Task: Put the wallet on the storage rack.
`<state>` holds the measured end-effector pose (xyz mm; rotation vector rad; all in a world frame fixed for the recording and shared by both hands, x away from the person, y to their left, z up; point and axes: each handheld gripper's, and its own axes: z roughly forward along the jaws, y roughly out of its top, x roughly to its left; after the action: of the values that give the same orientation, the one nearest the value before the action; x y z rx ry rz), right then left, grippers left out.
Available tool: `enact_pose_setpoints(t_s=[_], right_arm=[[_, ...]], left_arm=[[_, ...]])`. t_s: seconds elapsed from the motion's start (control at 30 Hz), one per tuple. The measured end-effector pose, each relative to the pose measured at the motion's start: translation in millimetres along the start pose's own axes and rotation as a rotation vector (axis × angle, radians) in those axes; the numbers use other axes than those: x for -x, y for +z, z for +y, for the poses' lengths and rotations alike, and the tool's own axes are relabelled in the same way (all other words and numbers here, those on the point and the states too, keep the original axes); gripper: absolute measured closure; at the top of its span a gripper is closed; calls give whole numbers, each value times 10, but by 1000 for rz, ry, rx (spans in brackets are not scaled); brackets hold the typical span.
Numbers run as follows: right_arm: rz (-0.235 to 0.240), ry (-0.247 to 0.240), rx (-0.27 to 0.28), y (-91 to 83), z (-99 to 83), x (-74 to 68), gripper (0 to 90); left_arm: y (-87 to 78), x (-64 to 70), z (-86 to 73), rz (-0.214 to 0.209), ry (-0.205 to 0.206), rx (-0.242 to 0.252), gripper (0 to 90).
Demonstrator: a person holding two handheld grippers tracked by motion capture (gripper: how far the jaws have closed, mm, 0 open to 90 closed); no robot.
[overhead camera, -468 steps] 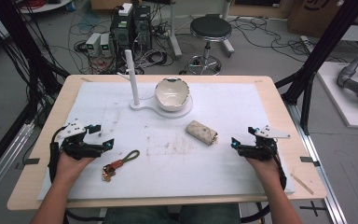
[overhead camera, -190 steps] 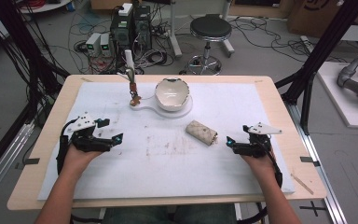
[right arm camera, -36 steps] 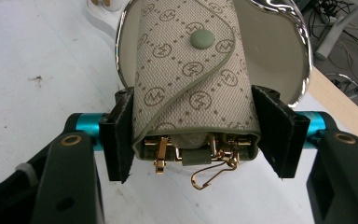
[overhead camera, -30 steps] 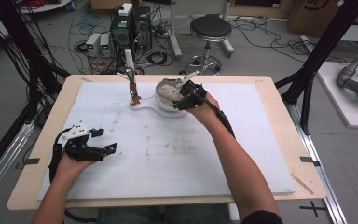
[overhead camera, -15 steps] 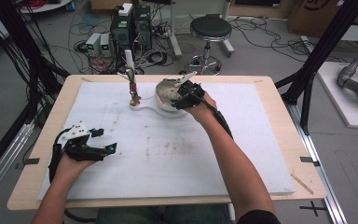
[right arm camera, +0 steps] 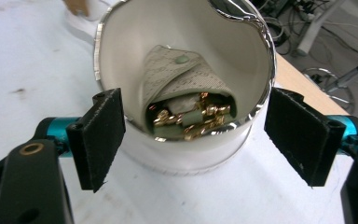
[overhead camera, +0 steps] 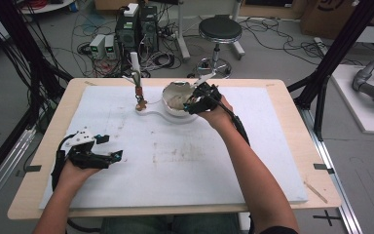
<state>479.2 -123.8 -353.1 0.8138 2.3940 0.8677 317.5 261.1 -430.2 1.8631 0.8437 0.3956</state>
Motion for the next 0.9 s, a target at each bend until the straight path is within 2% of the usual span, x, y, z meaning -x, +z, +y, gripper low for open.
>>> enact_pose_setpoints(t_s=[0.2,0.3,0.4,0.5,0.57,0.63,0.9], right_arm=[[35,2,1,-227,-34,-19,200],[25,4,81,-347,-131,-42,200],[41,26,42,-415,-198,-31,200],[26,29,98,-515,-328,-39,200],[32,45,83,-561,-399,-31,199],[22,53,113,-613,-488,-22,200],[9,100,143,-799,-833,54,200]], left_arm=[[22,5,32,-8,6,9,140],[46,12,52,-15,8,12,140],[82,19,73,-23,11,11,140],[125,21,99,-31,17,13,140],[150,24,114,-32,16,15,140],[170,20,127,-28,17,20,140],[201,-9,170,-11,9,49,140]])
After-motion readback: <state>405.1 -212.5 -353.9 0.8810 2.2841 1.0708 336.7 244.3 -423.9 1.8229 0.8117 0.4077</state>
